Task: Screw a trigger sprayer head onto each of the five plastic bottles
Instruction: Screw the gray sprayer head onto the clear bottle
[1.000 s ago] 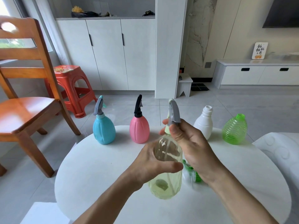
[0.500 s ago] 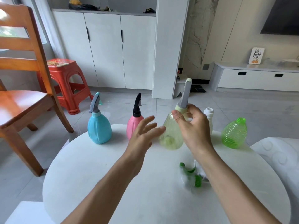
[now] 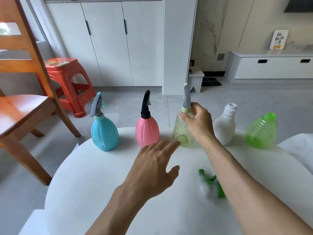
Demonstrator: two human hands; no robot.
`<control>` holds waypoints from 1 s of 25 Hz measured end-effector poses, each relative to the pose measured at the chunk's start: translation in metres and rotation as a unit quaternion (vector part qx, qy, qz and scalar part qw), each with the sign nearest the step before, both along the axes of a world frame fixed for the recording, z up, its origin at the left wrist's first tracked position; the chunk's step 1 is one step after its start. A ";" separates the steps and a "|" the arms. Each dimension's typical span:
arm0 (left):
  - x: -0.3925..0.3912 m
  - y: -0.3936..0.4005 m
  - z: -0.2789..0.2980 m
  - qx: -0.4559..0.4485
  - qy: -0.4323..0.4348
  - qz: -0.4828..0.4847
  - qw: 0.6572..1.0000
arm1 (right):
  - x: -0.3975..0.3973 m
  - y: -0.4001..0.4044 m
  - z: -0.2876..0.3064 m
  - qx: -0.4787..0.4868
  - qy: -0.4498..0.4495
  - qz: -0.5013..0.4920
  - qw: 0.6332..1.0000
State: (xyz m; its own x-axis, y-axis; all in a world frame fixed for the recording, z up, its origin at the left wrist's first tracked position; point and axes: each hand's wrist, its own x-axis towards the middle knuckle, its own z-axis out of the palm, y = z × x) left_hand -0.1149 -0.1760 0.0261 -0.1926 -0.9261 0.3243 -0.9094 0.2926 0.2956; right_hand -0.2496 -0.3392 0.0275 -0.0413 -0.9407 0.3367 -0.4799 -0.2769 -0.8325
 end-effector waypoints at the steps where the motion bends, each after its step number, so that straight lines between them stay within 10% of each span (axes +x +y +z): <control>1: -0.001 -0.001 -0.002 0.000 0.001 -0.005 1.000 | 0.000 -0.002 -0.004 0.006 -0.001 0.001 1.000; 25: -0.025 -0.006 0.015 -0.022 0.113 0.019 0.993 | -0.051 0.029 0.002 -0.045 0.119 -0.027 0.992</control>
State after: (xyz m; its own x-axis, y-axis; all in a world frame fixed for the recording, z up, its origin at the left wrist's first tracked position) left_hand -0.1403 -0.1816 0.0412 -0.0758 -0.9155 0.3951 -0.8314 0.2767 0.4818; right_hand -0.3006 -0.3098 0.0296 -0.0010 -0.9050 0.4253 -0.6756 -0.3130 -0.6675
